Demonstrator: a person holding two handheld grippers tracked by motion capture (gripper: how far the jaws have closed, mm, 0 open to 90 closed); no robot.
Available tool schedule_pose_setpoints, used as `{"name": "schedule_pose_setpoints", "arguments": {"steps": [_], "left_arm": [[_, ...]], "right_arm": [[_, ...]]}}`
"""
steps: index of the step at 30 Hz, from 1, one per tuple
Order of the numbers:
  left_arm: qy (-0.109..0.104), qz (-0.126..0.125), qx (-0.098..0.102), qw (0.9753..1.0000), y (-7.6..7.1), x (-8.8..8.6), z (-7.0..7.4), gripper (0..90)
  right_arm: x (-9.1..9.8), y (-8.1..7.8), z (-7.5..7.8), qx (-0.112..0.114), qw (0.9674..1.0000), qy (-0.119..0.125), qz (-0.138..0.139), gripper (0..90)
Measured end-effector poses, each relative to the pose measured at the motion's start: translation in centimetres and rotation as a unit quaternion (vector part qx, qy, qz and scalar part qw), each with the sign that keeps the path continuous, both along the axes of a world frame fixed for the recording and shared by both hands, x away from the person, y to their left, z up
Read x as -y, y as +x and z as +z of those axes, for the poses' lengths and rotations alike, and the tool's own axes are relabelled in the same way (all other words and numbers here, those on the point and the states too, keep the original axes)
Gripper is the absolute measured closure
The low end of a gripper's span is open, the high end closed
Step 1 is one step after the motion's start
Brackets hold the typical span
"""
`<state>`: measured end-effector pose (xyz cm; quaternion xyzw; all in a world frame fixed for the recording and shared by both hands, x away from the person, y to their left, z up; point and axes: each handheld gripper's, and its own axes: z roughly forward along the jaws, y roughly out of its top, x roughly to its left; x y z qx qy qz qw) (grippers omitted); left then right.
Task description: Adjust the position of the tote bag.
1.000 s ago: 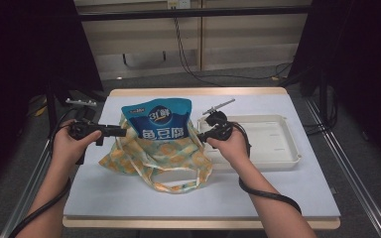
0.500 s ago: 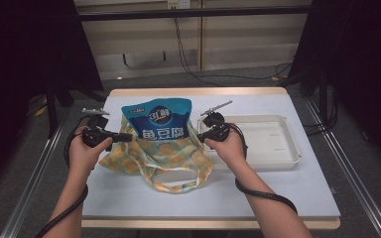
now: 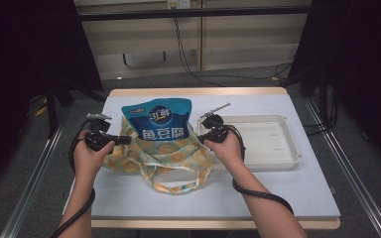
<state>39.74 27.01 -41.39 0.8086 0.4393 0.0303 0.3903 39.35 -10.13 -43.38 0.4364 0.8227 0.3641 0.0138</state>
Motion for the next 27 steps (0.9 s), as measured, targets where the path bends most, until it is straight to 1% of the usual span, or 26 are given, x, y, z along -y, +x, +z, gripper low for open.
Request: {"name": "schedule_pose_setpoints", "arguments": {"steps": [1, 2, 3, 4, 5, 6, 8, 9, 10, 11, 12, 13, 15, 16, 17, 18, 19, 20, 21, 24, 25, 26, 27], "left_arm": [[0.005, 0.004, 0.000, 1.0000, 0.0, 0.0, 0.0, 90.0], [0.011, 0.007, 0.000, 0.9999, 0.0, -0.1, 0.0, 90.0], [0.013, 0.002, -0.002, 0.9999, 0.1, -0.3, 0.0, 90.0], [0.011, 0.002, -0.006, 0.9999, 0.1, -0.4, -0.1, 90.0], [0.013, 0.010, -0.005, 0.9999, 0.0, -0.4, -0.4, 90.0], [0.015, 0.010, -0.011, 0.9998, 0.1, -0.5, -0.6, 90.0], [0.012, 0.009, -0.021, 0.9997, 0.1, -0.7, -1.2, 90.0], [0.017, 0.012, -0.021, 0.9996, 0.0, -0.7, -1.4, 90.0], [0.017, 0.010, -0.027, 0.9994, 0.0, -0.8, -1.4, 90.0], [0.021, 0.014, -0.022, 0.9995, 0.0, -0.7, -1.6, 90.0], [0.028, 0.011, -0.023, 0.9993, 0.0, -0.8, -1.6, 90.0], [0.030, 0.019, -0.022, 0.9991, -0.1, -0.7, -1.7, 90.0], [0.028, 0.013, -0.029, 0.9991, -0.1, -1.0, -2.0, 90.0], [0.028, 0.016, -0.029, 0.9991, -0.1, -1.0, -2.1, 90.0], [0.035, 0.013, -0.033, 0.9988, 0.0, -1.1, -2.2, 90.0], [0.035, 0.020, -0.029, 0.9988, 0.0, -1.0, -2.3, 90.0], [0.039, 0.013, -0.032, 0.9986, 0.1, -1.2, -2.4, 90.0], [0.041, 0.020, -0.030, 0.9985, 0.0, -1.2, -2.4, 90.0], [0.046, 0.020, -0.028, 0.9984, 0.1, -1.2, -2.4, 90.0], [0.047, 0.025, -0.028, 0.9982, 0.2, -1.3, -2.4, 90.0], [0.045, 0.021, -0.030, 0.9983, 0.3, -1.4, -2.4, 90.0], [0.038, 0.015, -0.035, 0.9986, 0.3, -1.5, -2.4, 90.0], [0.033, 0.016, -0.034, 0.9988, 0.3, -1.5, -2.4, 90.0]], "right_arm": [[0.0, 0.1, -0.1, 0.002, 1.0000, -0.001, 0.006, 89.5], [-0.1, 0.0, -0.1, -0.002, 1.0000, -0.004, 0.002, 89.5], [-0.1, 0.0, -0.2, 0.001, 1.0000, -0.004, 0.005, 89.5], [-0.1, 0.0, -0.2, 0.001, 1.0000, -0.005, 0.005, 89.5], [-0.1, 0.0, -0.2, -0.002, 1.0000, -0.006, 0.004, 89.6], [-0.2, 0.1, -0.3, -0.003, 1.0000, -0.007, 0.003, 89.6], [-0.3, 0.2, -0.5, -0.002, 1.0000, -0.006, 0.005, 89.6], [-0.3, 0.2, -0.6, -0.007, 0.9999, -0.009, 0.003, 89.5], [-0.4, 0.4, -0.8, -0.001, 0.9999, -0.009, 0.009, 89.6], [-0.5, 0.4, -0.9, -0.003, 0.9999, -0.010, 0.008, 89.6], [-0.5, 0.4, -1.0, -0.002, 0.9999, -0.010, 0.009, 89.6], [-0.6, 0.4, -1.2, -0.005, 0.9999, -0.009, 0.009, 89.5], [-0.6, 0.3, -1.5, -0.010, 0.9999, -0.009, 0.010, 89.6], [-0.6, 0.3, -1.7, -0.010, 0.9999, -0.008, 0.011, 89.7], [-0.6, 0.3, -1.8, -0.011, 0.9999, -0.006, 0.009, 89.7], [-0.6, 0.3, -1.8, -0.011, 0.9999, -0.005, 0.011, 89.7], [-0.6, 0.4, -1.9, -0.010, 0.9998, -0.003, 0.014, 89.7], [-0.7, 0.4, -1.9, -0.012, 0.9998, -0.007, 0.013, 89.6], [-0.7, 0.5, -1.9, -0.009, 0.9998, -0.006, 0.015, 89.5], [-0.7, 0.6, -1.9, -0.007, 0.9998, -0.004, 0.016, 88.3], [-0.7, 0.5, -1.9, -0.006, 0.9999, -0.004, 0.014, 87.2], [-0.6, 0.5, -1.8, -0.003, 0.9999, -0.003, 0.016, 84.8], [-0.5, 0.4, -1.6, 0.000, 0.9999, -0.004, 0.014, 82.1]]}}
